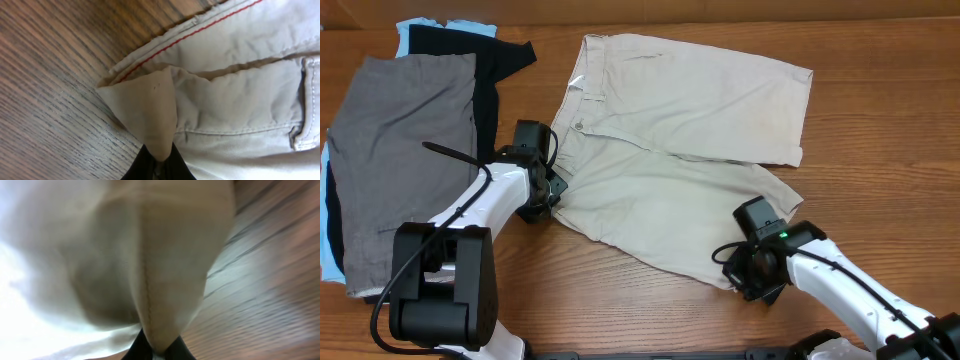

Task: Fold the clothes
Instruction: 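Grasp the left waist edge and right leg hem with both grippers, then lift the lower half and fold it up onto the top half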

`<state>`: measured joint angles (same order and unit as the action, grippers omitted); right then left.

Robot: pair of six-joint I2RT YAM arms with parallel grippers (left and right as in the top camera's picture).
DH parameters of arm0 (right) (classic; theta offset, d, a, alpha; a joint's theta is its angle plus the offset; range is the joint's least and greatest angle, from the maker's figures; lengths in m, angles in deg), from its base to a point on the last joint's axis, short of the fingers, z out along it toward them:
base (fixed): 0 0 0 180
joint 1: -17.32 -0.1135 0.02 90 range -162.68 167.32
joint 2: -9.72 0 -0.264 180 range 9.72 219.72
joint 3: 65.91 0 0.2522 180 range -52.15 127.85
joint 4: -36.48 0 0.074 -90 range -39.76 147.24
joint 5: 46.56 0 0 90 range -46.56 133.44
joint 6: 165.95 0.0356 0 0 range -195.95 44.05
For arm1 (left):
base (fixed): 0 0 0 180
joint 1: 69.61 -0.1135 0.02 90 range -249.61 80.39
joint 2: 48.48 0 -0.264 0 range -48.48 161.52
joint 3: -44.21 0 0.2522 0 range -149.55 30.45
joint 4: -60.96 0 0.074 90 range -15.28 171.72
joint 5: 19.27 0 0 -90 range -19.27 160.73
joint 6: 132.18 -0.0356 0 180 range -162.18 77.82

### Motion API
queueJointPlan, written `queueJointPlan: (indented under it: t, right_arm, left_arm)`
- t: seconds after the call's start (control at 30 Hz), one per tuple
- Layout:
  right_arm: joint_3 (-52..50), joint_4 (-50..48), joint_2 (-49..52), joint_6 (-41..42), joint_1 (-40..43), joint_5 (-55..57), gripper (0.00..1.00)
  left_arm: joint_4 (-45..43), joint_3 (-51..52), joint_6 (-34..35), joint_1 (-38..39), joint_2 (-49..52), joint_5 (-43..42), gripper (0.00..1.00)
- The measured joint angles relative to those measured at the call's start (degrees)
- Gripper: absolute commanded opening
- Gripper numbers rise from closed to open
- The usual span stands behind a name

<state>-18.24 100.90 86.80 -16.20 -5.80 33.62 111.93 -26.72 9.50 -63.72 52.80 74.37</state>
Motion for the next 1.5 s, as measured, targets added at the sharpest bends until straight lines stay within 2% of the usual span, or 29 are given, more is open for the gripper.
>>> queueJointPlan:
  t: [0.27,0.4,0.47,0.63,0.8,1.0,1.17,1.37,1.5]
  right_arm:
    - [10.4,7.6,-4.1,-9.1,12.3,1.9,0.04]
    - [18.8,10.3,-8.3,-16.7,19.4,-0.3,0.04]
    - [22.6,12.3,-9.9,-20.7,22.2,-1.7,0.04]
    - [30.9,17.3,-11.4,-27.9,26.0,-3.0,0.04]
    - [37.9,22.6,-12.2,-32.5,26.4,-3.0,0.04]
    - [41.2,28.1,-14.4,-35.5,26.4,-2.8,0.04]
    - [41.3,28.8,-14.3,-37.3,26.4,-2.6,0.04]
    - [41.3,24.6,-9.6,-39.1,26.4,-2.7,0.04]
    - [41.4,18.3,-3.7,-40.3,26.4,-3.1,0.04]
  left_arm:
    - [13.3,-3.4,-5.2,-3.4,-2.4,-2.8,0.04]
    - [20.9,-9.3,-9.0,-4.0,-6.7,-5.4,0.04]
    - [23.3,-13.2,-13.0,-4.0,-9.6,-7.3,0.04]
    - [30.1,-21.8,-20.2,-3.3,-15.4,-11.0,0.04]
    - [36.0,-27.2,-22.4,-3.4,-21.2,-11.7,0.04]
    - [40.1,-28.7,-23.4,-3.4,-28.2,-12.5,0.04]
    - [41.4,-28.7,-23.4,-3.4,-29.4,-12.9,0.04]
    - [37.7,-27.5,-23.4,-3.4,-26.0,-12.8,0.04]
    - [33.2,-26.5,-23.1,-3.4,-20.5,-11.9,0.04]
